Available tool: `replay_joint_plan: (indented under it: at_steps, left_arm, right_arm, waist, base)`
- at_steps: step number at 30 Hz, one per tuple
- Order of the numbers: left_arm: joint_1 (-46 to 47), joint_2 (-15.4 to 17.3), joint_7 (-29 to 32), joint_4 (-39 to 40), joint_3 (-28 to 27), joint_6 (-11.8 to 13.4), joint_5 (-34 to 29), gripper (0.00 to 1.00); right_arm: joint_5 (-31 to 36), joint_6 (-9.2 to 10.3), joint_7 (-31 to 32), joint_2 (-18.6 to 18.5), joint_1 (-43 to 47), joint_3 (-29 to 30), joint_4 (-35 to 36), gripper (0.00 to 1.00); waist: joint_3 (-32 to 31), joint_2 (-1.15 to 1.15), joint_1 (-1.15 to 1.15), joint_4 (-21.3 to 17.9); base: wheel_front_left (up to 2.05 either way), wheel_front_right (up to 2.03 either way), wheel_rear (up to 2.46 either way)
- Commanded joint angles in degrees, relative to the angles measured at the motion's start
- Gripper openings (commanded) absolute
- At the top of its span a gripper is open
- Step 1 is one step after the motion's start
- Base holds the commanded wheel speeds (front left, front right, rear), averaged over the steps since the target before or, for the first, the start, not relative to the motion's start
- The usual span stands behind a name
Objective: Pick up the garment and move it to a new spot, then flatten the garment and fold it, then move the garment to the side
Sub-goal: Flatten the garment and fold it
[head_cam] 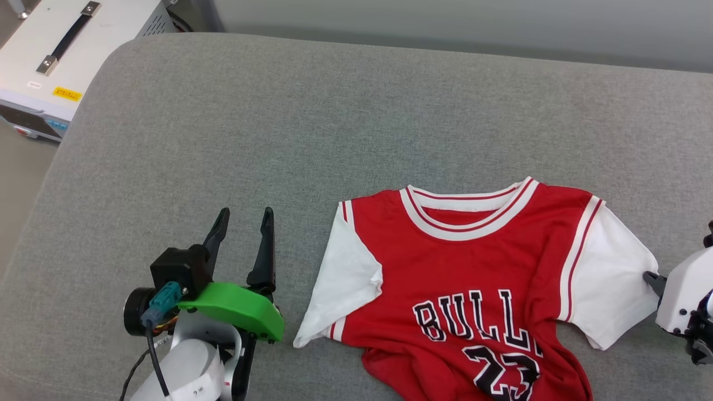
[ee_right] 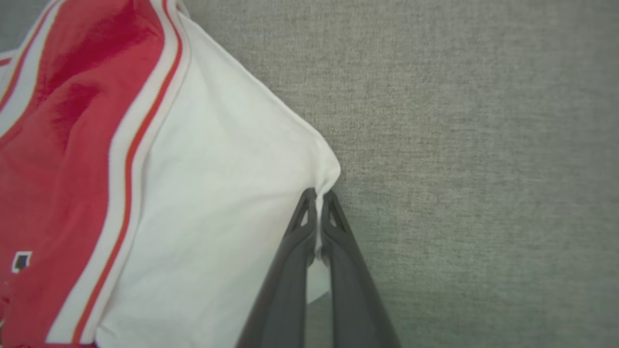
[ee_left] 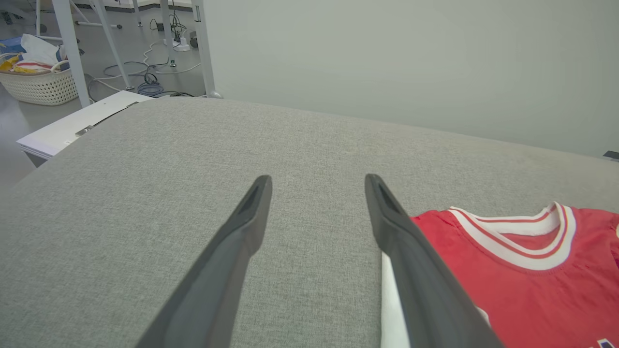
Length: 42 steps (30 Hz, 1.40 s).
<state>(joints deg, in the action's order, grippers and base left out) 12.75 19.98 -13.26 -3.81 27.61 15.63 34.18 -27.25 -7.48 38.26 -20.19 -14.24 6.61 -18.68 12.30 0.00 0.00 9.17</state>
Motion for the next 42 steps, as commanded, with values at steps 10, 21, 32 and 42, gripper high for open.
replay_joint_plan:
  at_steps: [10,21,32,42]
  left_arm:
    - [10.3,4.7,27.8,-3.3,7.1,-10.3,7.7,1.0]
    - [15.9,5.9,43.8,-14.3,14.6,-15.1,7.9,1.0]
    - [15.7,6.0,48.4,-21.1,17.5,-18.7,9.5,0.0]
    - [17.6,6.4,36.5,-20.4,12.5,-18.8,9.7,0.0]
  right_arm:
    - [2.6,-0.01,1.0,3.1,3.4,4.5,10.9,0.0]
    - [2.1,-0.01,0.8,5.0,2.0,2.9,12.7,0.0]
    - [0.1,-0.01,-0.5,4.8,1.6,-0.5,12.0,0.0]
    - [0.5,-0.01,-6.6,2.0,0.2,-2.7,11.1,0.0]
  waist:
    - [0.2,0.0,0.0,-4.1]
    - [3.8,0.0,0.0,-7.2]
    - [3.9,0.0,0.0,-8.6]
    - [0.4,0.0,0.0,-7.7]
  base:
    - [0.0,0.0,0.0]
    - [0.0,0.0,0.0]
    - [0.0,0.0,0.0]
    - [0.0,0.0,0.0]
